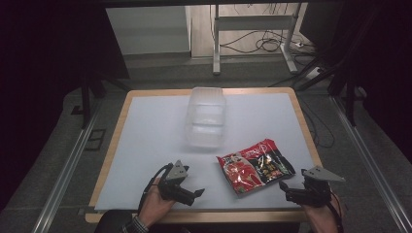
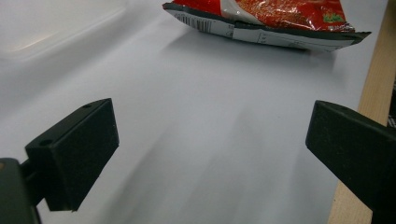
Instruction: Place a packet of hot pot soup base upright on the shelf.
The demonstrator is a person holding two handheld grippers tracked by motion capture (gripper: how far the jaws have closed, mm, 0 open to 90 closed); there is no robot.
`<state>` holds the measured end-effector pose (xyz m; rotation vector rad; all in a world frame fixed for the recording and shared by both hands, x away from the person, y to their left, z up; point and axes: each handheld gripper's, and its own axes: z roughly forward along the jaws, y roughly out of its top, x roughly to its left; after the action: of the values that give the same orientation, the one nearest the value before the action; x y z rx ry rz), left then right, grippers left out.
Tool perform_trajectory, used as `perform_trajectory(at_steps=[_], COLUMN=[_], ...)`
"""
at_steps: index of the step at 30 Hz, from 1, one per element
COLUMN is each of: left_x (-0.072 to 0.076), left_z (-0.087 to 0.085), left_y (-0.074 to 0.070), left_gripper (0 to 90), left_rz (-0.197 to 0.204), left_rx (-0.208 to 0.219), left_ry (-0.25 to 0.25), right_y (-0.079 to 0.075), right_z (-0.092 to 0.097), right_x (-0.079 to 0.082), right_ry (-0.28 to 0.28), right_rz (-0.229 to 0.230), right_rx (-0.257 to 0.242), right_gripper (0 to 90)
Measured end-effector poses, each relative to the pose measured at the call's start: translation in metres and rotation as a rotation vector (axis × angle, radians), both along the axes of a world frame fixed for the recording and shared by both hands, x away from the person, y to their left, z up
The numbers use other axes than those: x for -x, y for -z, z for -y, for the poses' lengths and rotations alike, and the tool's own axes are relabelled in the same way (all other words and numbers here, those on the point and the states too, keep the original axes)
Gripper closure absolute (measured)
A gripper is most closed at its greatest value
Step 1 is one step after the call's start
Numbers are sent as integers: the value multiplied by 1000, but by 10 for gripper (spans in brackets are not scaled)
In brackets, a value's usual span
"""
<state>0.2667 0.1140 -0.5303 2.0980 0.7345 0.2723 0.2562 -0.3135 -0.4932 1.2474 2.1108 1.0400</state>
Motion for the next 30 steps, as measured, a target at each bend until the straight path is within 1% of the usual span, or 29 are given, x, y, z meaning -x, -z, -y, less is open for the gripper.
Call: perform_trajectory(at_steps=[1,3,4,6,11,13,16,18,20,22,28,29,30], left_x=[0,0,0,-1,-1,-1,-1,-1,-2,-2,-2,-3,-3], left_z=[0,0,0,0,2,2,2,3,4,5,6,6,6], left_y=[0,-1,0,1,2,2,2,2,3,3,1,0,0], left_gripper=[25,25,25,18,16,14,10,7,7,7,16,18,18], left_rz=[10,16,14,14,18,18,13,11,7,8,-14,-33,-33], left_rx=[6,14,24,29,4,2,15,7,-11,-14,-1,6,6], left_ry=[3,6,11,14,18,16,12,11,14,15,8,6,6], right_y=[0,-1,0,1,2,2,1,2,3,3,3,3,3], right_z=[0,0,0,0,0,0,1,1,0,0,-1,-2,-2], right_x=[0,0,-1,-1,-2,-3,-3,-3,-4,-4,-4,-4,-4], right_ry=[-5,-10,-22,-33,-46,-46,-47,-49,-51,-52,-59,-59,-59], right_rz=[4,6,7,1,-2,-4,-2,-7,-14,-16,-13,-12,-12], right_rx=[1,4,8,2,-5,-6,-17,-17,-16,-13,-7,-6,-6], right_gripper=[70,69,64,57,55,55,55,55,55,55,55,55,55])
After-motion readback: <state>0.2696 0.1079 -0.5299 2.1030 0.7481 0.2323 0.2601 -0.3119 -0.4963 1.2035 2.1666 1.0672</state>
